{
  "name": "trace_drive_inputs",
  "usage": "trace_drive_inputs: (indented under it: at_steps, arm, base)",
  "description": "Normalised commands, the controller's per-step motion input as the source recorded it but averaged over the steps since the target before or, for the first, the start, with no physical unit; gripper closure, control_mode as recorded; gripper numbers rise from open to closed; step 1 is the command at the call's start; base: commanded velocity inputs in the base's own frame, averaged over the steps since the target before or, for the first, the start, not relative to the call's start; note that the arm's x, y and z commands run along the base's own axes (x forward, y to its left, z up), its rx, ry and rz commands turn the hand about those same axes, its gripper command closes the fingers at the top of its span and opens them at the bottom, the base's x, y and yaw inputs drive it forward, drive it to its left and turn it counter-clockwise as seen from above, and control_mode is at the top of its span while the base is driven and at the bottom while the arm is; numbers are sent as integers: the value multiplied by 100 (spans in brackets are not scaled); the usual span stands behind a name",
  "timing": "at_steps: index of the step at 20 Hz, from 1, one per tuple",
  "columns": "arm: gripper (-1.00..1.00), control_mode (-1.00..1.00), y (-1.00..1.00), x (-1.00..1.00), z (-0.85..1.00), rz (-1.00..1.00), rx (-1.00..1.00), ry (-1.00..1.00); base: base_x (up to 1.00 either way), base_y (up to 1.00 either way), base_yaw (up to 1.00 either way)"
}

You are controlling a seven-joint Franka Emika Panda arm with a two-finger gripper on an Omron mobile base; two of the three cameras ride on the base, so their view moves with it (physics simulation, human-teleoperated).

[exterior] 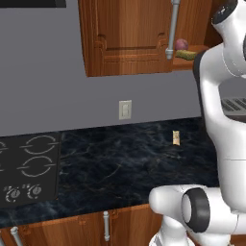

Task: Pick the dish brush and sponge from the cabinet and place them on the counter.

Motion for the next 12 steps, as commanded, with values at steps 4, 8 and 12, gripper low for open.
trace_drive_inputs:
  at_steps: [4, 8, 12]
  arm:
    - [-100, -100, 38, -40, 0, 3, 19, -10]
    - [-100, -100, 38, -28, -2, 2, 25, -11]
    - [-100, -100, 37, -16, 0, 4, 30, -10]
  base:
    - [0, 0, 0]
    - [0, 0, 0]
    - [0, 0, 0]
